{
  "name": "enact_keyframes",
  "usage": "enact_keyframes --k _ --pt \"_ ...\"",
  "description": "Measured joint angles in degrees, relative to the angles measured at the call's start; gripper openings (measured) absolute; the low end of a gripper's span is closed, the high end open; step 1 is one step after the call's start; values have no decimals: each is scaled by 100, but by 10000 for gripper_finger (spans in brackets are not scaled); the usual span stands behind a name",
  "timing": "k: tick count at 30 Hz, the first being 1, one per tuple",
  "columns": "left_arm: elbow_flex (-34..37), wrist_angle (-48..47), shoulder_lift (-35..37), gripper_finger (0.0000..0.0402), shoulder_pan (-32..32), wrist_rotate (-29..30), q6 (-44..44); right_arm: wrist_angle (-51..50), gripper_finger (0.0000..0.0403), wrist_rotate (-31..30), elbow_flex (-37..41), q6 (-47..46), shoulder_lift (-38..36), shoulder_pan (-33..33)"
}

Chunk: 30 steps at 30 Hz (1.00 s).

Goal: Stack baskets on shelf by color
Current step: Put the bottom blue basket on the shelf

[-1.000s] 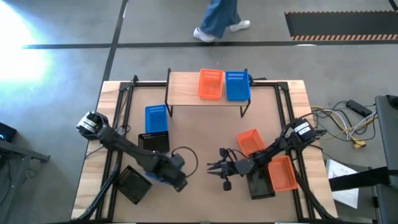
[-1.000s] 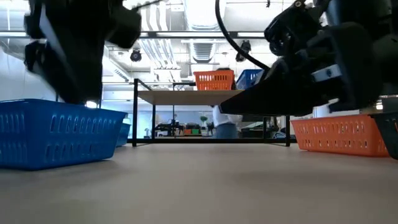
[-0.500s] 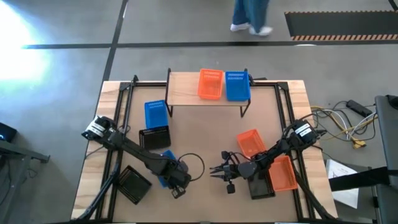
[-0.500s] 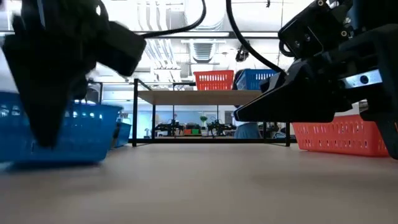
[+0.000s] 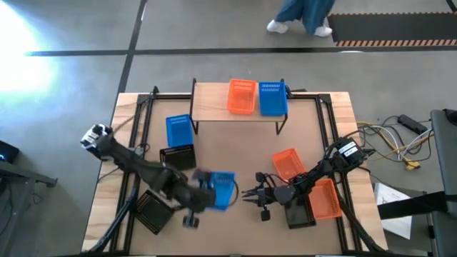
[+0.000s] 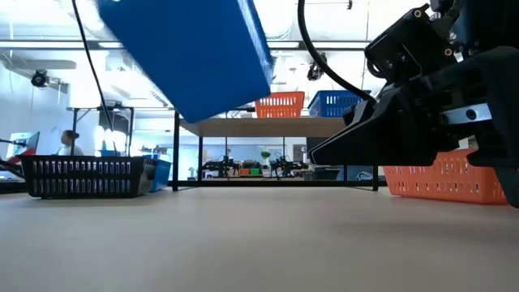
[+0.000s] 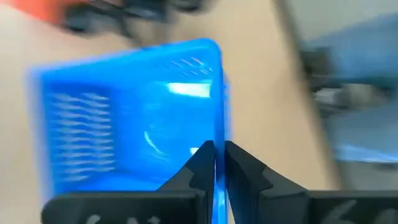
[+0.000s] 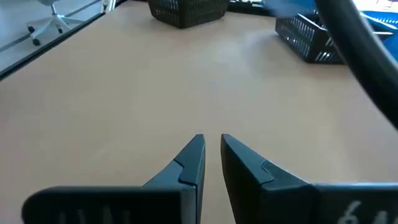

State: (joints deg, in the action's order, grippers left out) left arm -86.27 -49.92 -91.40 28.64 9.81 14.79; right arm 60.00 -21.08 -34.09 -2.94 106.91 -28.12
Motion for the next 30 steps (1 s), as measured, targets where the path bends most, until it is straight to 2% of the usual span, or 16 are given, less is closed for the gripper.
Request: enact_keyframes --k 2,4,11,15,23,30 --pt "41 -132 247 14 -321 530 -551 27 43 0 -8 0 0 0" --pt "52 -307 460 14 -769 797 -1042 38 43 -1 -27 -12 -2 0" --pt "61 -856 940 14 -2608 848 -2028 37 43 -7 -34 -304 -2 0" --pt "61 -993 1024 14 -3355 851 -2750 72 43 -17 -41 -306 -2 0" --pt "121 -878 644 14 -4272 829 -3662 144 43 -486 -41 -313 -2 2" --pt "152 -749 164 15 -4442 867 -4138 169 43 -505 -41 -389 -2 2"
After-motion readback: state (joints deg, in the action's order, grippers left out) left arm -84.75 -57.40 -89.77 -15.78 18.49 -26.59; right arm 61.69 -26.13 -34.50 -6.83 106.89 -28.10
